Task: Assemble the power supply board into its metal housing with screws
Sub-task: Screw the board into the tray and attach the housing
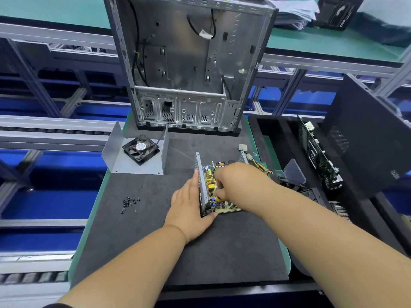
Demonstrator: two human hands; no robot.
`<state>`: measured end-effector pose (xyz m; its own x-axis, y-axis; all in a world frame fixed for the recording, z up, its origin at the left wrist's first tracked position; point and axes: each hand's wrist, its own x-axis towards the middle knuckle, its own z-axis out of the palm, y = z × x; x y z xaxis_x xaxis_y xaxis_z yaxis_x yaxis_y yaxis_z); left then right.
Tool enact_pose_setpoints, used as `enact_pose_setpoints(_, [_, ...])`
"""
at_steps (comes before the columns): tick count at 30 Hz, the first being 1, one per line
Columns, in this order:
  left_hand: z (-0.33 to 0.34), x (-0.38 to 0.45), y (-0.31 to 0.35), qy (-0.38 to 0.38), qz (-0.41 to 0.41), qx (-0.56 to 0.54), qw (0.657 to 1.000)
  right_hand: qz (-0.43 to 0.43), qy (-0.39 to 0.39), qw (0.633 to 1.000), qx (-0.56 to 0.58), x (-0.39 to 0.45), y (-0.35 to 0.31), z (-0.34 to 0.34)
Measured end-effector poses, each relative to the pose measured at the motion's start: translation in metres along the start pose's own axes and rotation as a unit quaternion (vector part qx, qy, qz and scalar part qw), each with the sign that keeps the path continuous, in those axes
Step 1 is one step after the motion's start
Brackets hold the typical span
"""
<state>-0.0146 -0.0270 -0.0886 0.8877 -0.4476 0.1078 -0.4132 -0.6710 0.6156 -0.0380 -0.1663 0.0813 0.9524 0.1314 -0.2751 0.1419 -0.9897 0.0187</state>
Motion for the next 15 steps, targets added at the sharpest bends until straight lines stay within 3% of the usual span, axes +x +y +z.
enact_pose_setpoints(5, [0.0,0.0,0.0,0.001,-0.002,-0.004,1.0,0.014,0.04,0.999,0.035,-0.006,0.005,0.009])
enact_pose_setpoints(8, [-0.001,0.001,0.0,0.001,0.002,-0.001,1.0,0.012,0.025,0.996,0.079,-0.011,0.014,0.002])
enact_pose_setpoints(15, [0.0,0.001,0.0,0.004,0.007,0.004,1.0,0.014,0.021,0.999,0.028,-0.005,0.01,-0.002])
